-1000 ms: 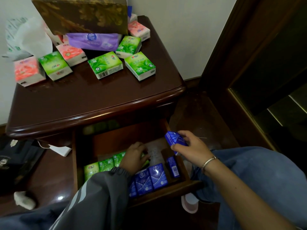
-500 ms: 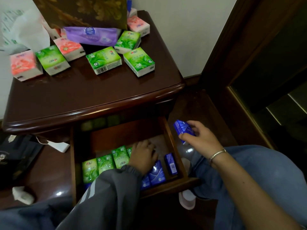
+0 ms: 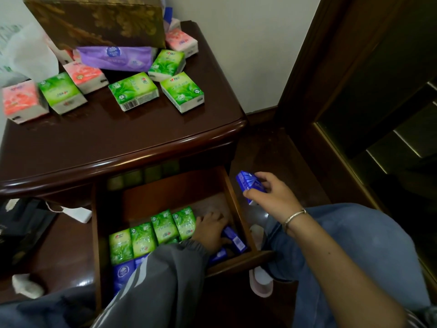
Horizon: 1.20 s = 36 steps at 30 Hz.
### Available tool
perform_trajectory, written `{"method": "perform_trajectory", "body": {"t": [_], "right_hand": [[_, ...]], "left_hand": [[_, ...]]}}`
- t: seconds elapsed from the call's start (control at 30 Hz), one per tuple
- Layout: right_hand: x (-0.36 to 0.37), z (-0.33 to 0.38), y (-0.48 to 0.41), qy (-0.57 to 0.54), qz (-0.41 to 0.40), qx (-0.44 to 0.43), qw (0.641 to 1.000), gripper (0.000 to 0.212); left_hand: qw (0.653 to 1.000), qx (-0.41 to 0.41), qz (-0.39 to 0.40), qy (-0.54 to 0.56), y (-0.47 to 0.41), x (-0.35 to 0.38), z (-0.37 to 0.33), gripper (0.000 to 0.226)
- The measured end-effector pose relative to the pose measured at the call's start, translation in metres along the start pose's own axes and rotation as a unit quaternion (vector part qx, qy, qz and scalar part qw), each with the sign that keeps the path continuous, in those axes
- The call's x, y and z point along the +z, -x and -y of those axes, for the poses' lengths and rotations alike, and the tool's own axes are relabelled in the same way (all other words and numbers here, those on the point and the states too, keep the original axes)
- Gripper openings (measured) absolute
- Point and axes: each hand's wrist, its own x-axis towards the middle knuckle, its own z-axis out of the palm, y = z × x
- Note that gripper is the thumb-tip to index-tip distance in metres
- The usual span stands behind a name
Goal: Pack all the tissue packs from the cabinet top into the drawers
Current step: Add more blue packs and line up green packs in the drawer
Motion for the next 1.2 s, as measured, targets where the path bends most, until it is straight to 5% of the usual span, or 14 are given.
{"method": "perform_trajectory", "body": {"t": [0.17, 0.4, 0.67, 0.87, 1.07, 1.2], "right_hand": [[0.001, -0.001, 0.0, 0.005, -0.004, -0.007, 1.0, 0.062], [0.004, -0.001, -0.001, -0.002, 0.003, -0.004, 1.0, 0.061], [0.005, -0.005, -0.008, 0.004, -0.001, -0.003, 1.0, 0.063], [0.009, -0.01, -0.01, 0.018, 0.005, 0.002, 1.0, 0.062], [0.008, -0.01, -0.008, 0.045, 0.008, -0.003, 0.999, 0.063], [0.012, -0.009, -0.004, 0.079, 0.014, -0.009, 0.997, 0.066]], "left_hand": [[0.989, 0.01, 0.04, 0.144, -0.006, -0.017, 0.014, 0.044], [0.992, -0.014, 0.113, 0.053, -0.025, -0.023, 0.01, 0.05], [0.999, -0.007, -0.016, 0.047, -0.01, 0.003, 0.005, 0.047], [0.999, 0.033, 0.025, -0.019, 0.003, 0.018, 0.003, 0.052], [0.996, 0.019, -0.06, 0.058, 0.016, 0.004, 0.005, 0.046], [0.997, 0.063, -0.035, -0.014, 0.035, 0.004, 0.017, 0.041]]}}
